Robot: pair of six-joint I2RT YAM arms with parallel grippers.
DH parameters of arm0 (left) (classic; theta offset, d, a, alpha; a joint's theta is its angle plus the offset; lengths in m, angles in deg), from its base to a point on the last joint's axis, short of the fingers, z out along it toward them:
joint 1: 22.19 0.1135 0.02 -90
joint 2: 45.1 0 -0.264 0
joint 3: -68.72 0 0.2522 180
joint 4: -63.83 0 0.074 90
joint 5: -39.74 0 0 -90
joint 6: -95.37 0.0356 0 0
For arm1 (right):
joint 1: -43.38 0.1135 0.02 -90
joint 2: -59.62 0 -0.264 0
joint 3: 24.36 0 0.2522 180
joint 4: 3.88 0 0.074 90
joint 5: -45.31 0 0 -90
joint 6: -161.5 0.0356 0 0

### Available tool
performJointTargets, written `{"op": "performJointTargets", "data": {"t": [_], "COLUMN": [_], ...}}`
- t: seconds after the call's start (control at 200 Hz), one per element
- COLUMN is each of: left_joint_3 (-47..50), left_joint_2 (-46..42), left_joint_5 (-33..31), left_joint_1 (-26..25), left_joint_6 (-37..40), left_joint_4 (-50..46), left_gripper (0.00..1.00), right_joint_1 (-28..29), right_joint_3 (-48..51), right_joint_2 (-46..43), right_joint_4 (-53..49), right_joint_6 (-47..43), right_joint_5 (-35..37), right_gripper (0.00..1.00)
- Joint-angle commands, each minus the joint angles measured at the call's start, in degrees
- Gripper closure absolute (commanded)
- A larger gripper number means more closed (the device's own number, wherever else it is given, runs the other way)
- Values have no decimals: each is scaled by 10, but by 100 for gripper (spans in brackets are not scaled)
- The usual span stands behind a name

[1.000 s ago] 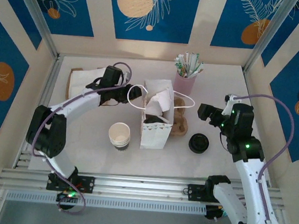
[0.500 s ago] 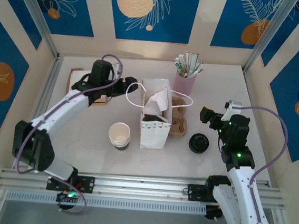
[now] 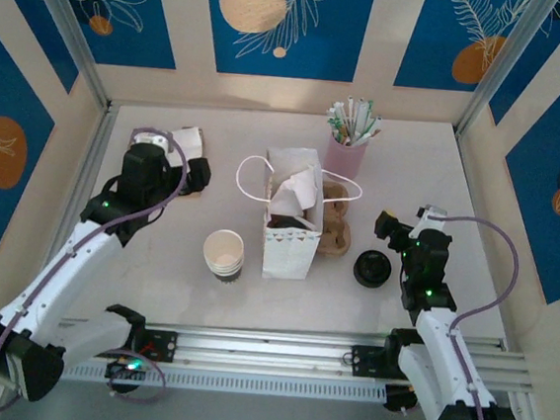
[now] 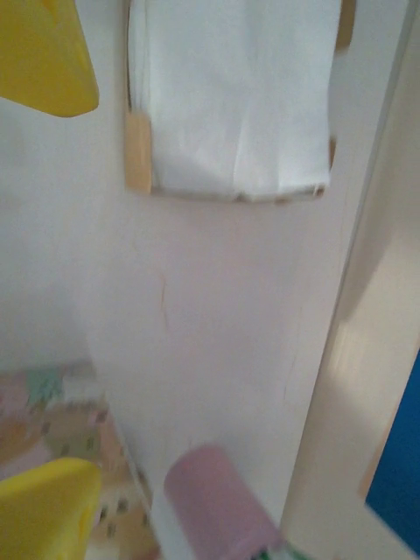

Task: Pack the takeout coffee

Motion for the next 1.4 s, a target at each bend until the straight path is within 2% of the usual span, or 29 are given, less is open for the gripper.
{"op": "performJointTargets", "data": {"t": [0.0, 0.33, 0.39, 0.48, 0.585, 0.645, 0.83, 0.955, 1.09, 1.195, 1.35, 1.395], "left_joint_3": [44, 195, 233, 289, 326, 343, 398, 439, 442, 435, 440, 440], "left_joint_2": [-20, -58, -71, -91, -98, -92, -50, -3, 51, 103, 162, 184], "left_joint_5": [-102, -180, -175, -116, -135, -122, -57, -49, -50, -39, -18, -13], "left_joint_1": [9, 41, 55, 71, 86, 104, 131, 137, 139, 139, 139, 140], "left_joint_6": [49, 116, 138, 207, 221, 224, 239, 256, 270, 277, 286, 283], "left_joint_4": [30, 194, 233, 310, 352, 372, 477, 581, 642, 703, 805, 829], "left_gripper": [0, 0, 0, 0, 0, 0, 0, 0, 0, 0, 0, 0], "right_joint_1": [-8, -20, -20, -19, -20, -20, -4, 11, 48, 58, 49, 46], "right_joint_3": [16, 30, 32, 35, 34, 30, 24, 36, 26, 15, 12, 3], "right_joint_2": [22, 113, 133, 162, 205, 238, 308, 345, 409, 422, 464, 456], "right_joint_4": [101, 191, 209, 239, 282, 311, 388, 455, 510, 499, 535, 500], "right_joint_6": [12, 3, 2, -1, -4, -6, -43, -76, -129, -149, -166, -161], "right_joint_5": [26, 15, 15, 11, 7, 6, 1, -11, -18, -32, -96, -93], "right_gripper": [1, 1, 1, 1, 1, 1, 1, 1, 1, 1, 1, 1]}}
